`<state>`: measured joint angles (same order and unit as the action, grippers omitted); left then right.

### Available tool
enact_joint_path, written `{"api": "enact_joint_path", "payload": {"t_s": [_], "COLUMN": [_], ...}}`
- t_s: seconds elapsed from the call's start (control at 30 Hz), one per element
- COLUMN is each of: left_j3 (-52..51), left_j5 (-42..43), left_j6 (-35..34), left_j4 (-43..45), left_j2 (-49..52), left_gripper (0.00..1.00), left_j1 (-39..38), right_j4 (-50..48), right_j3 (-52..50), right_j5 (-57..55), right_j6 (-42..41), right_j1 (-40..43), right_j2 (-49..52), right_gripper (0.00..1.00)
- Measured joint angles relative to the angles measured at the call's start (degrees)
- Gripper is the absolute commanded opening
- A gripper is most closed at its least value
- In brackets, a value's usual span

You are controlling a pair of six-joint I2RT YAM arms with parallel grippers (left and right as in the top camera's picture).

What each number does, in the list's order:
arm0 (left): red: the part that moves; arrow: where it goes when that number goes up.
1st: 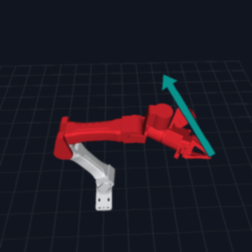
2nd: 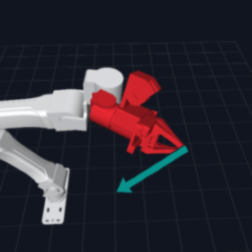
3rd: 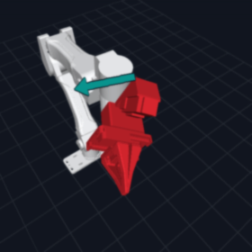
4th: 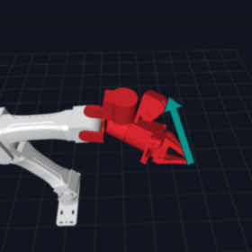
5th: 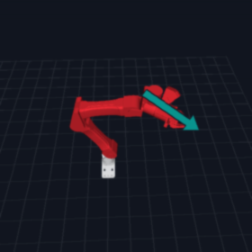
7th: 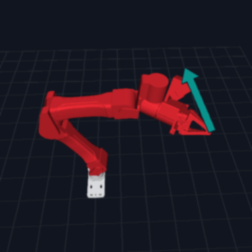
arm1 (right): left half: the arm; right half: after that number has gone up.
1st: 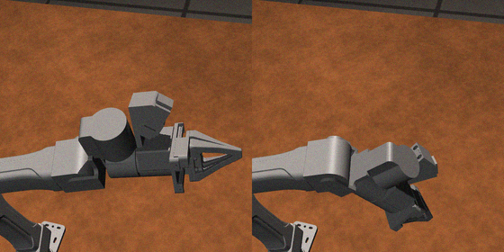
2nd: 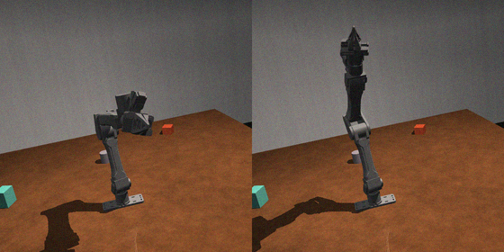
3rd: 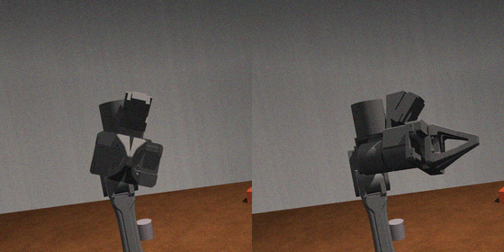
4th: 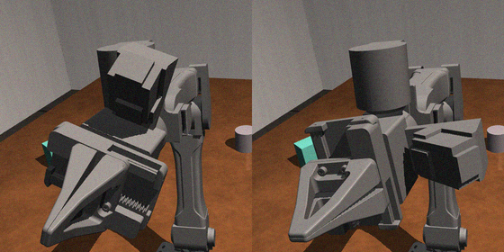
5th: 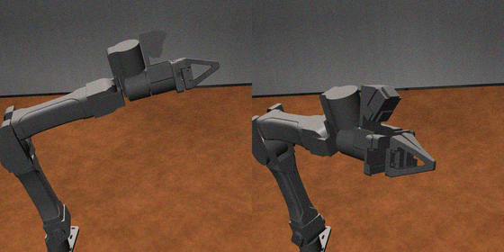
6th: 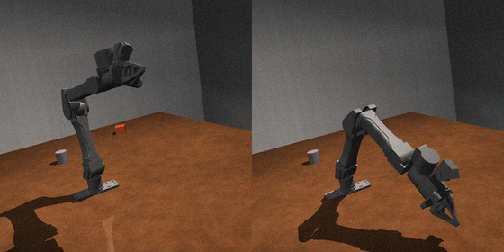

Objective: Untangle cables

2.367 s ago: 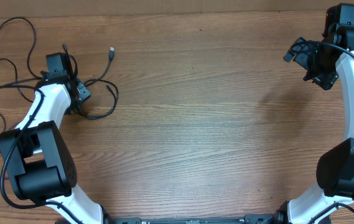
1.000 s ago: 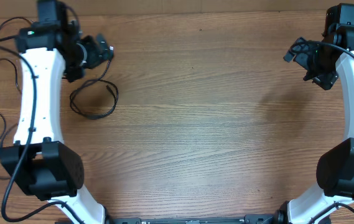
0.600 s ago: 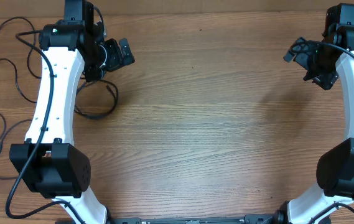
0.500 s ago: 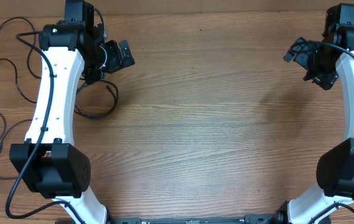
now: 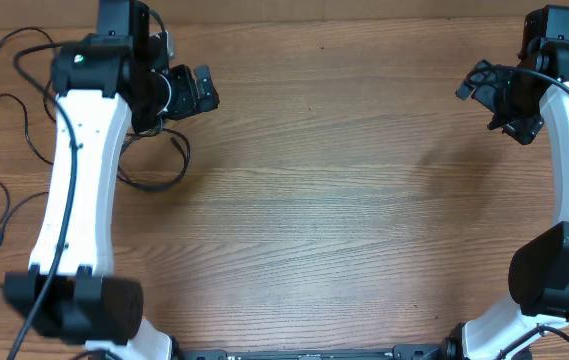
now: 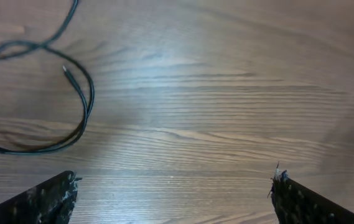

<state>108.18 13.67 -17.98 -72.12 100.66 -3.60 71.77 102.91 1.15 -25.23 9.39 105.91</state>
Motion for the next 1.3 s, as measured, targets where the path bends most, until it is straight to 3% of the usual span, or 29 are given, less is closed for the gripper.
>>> {"api": "enact_joint_path", "payload": {"t_s": [0.2, 0.47, 0.67, 1.03, 1.3], "left_j3": [-2.71, -23.21, -32.50, -33.94, -33.97], "left_j5": [-1.57, -2.32, -0.50, -4.92, -9.38], "left_j6": [0.42, 0.02, -0.04, -1.75, -2.05], "left_j4": [0.17, 11.10, 14.75, 17.00, 12.98], "left_j2": [-8.66, -20.17, -20.98, -21.77, -31.01], "left_gripper": [1.00, 0.99, 1.00, 1.00, 1.00], "left_j1": [-2.84, -7.06, -10.29, -14.80, -14.80], "right_j4": [0.02, 0.02, 0.02, 0.00, 0.00], "right_j3": [0.00, 0.00, 0.00, 0.00, 0.00], "right_j5": [0.00, -0.02, -0.07, -0.07, -0.07], "right_j6": [-0.04, -0.02, -0.02, 0.02, 0.00], "right_j1": [0.00, 0.00, 0.00, 0.00, 0.00], "right_j2": [0.00, 0.00, 0.00, 0.00, 0.00], "right_gripper": [1.00, 1.00, 1.00, 1.00, 1.00]}}
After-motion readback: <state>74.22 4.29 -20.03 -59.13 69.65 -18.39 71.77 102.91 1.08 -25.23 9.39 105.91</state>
